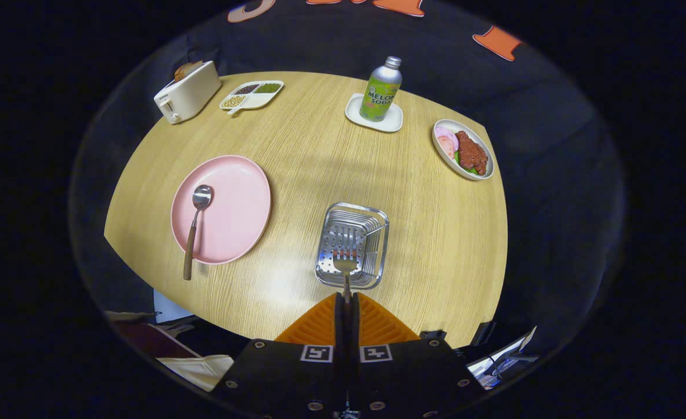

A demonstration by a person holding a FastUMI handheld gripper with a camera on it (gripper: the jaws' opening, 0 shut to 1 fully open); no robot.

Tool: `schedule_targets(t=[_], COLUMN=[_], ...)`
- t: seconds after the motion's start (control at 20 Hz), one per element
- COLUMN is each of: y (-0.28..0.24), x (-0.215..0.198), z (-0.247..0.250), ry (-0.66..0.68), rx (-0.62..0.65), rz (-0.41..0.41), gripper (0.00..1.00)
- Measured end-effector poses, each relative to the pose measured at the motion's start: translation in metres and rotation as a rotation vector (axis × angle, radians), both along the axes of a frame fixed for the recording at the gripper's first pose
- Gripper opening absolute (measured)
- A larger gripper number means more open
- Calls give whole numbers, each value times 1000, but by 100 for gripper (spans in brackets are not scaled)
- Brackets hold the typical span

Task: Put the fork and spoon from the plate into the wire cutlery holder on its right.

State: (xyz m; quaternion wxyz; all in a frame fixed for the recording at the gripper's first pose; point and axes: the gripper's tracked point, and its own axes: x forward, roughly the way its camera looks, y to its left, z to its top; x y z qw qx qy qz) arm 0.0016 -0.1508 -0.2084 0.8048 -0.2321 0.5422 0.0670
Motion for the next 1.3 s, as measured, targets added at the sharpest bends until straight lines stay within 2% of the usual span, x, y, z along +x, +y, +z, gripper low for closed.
schedule_targets(t=[0.55, 0.8, 1.1, 1.2, 1.3], y=[2, 8, 11, 11, 16], x=[24, 28, 31, 31, 31], z=[-32, -31, -18, -10, 1], ry=[204, 202, 139, 101, 52], rx=[-72, -55, -15, -1, 27], rz=[-19, -31, -62, -74, -89], gripper=[4, 4, 11, 22, 45])
